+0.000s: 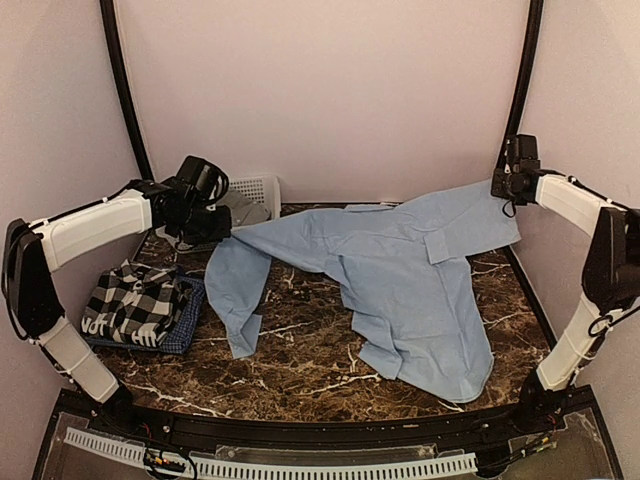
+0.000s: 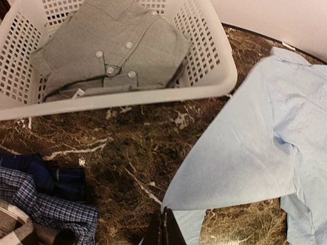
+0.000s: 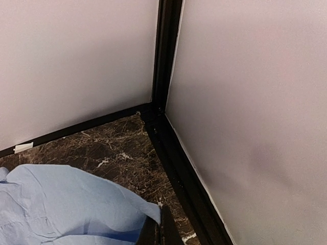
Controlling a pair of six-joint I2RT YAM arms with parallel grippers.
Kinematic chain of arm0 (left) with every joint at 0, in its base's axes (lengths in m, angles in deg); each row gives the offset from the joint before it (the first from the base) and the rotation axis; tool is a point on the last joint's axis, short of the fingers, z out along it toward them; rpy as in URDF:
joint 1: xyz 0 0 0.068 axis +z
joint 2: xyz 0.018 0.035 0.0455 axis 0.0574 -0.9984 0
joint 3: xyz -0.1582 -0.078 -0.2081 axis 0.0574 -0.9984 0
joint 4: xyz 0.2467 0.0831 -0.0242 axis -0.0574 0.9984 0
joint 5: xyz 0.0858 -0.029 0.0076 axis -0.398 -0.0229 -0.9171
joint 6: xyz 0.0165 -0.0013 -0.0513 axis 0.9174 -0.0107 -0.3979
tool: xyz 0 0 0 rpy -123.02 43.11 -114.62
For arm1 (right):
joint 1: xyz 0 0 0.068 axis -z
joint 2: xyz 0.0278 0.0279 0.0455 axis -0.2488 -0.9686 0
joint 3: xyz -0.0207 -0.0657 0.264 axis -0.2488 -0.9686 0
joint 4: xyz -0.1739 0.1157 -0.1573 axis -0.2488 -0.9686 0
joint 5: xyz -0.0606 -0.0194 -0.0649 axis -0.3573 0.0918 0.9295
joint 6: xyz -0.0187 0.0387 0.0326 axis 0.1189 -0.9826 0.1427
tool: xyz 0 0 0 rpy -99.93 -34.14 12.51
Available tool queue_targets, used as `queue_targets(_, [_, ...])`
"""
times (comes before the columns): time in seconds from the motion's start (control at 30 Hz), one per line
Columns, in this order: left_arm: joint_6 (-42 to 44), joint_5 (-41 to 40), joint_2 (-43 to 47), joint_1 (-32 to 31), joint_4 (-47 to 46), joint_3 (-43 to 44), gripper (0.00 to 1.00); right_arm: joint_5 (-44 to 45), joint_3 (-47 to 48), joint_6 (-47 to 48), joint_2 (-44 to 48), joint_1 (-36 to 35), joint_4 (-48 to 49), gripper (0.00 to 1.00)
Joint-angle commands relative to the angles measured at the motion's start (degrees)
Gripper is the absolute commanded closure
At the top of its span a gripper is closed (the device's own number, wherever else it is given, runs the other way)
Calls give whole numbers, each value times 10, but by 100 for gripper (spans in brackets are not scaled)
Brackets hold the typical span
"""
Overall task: Fold and stack the long sleeve shirts
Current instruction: Flatten out the crumpled shirt at the center of the board.
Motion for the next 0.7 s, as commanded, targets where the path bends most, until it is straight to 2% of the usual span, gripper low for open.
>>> queue_targets(0.0, [28, 11, -11, 30, 26, 51, 100, -3, 41, -7, -28, 9, 42, 100])
queue_targets(0.3, [39, 34, -53, 73, 34, 92, 100, -55, 81, -25, -59, 9, 34, 100])
queue_targets(0.33, [37, 32, -56, 73, 35, 94, 100, -66, 84, -30, -58, 9, 30, 98])
queue_targets(0.37, [37, 31, -58, 74, 35, 96, 99, -76, 86, -37, -58, 9, 25, 89])
queue_targets(0.43, [34, 30, -58, 75, 32, 98, 95, -102, 87, -44, -54, 9, 20, 83])
queue_targets(0.5, [32, 33, -58, 76, 31, 99, 85, -128, 87, -52, -47, 9, 13, 74])
queue_targets(0.6, [29, 31, -53, 76, 30, 98, 57, -166, 84, -61, -32, 9, 3, 63])
queue_targets(0.67, [28, 29, -43, 76, 28, 95, 45, -193, 72, -61, -14, 9, 3, 54])
